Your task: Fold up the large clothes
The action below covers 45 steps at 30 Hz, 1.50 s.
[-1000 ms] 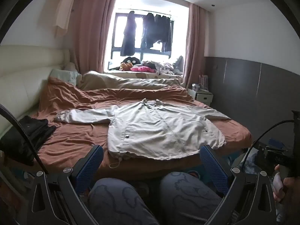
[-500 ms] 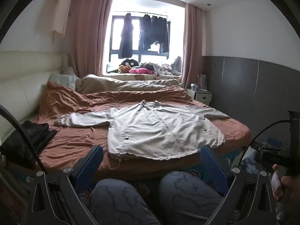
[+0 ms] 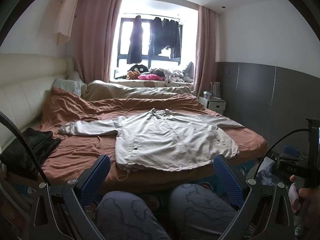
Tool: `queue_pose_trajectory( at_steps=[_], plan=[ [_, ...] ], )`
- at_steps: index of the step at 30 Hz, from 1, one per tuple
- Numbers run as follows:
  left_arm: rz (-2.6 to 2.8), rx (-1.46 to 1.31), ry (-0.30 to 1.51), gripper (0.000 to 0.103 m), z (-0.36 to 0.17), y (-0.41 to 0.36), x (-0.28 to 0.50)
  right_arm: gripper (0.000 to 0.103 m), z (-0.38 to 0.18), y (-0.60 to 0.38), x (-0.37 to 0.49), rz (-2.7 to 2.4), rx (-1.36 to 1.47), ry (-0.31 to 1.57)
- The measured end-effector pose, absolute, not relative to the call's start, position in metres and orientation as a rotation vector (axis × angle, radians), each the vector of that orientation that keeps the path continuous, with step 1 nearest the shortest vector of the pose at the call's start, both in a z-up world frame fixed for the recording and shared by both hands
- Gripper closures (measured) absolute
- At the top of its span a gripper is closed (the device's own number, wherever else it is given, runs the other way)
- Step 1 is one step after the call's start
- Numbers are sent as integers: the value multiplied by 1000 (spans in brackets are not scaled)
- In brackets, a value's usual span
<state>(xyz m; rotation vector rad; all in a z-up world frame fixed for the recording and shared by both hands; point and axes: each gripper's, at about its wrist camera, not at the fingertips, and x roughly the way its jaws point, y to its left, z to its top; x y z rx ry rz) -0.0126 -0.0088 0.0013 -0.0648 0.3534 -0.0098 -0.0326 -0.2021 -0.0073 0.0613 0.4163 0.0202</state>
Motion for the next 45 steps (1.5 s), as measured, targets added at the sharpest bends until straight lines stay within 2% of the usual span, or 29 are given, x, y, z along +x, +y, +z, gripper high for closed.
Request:
queue_pose_trajectory(
  at_steps=[45],
  plan=[
    [-4, -71, 355, 0, 5, -5, -15, 0, -9, -200, -31, 22, 66, 418]
  ],
)
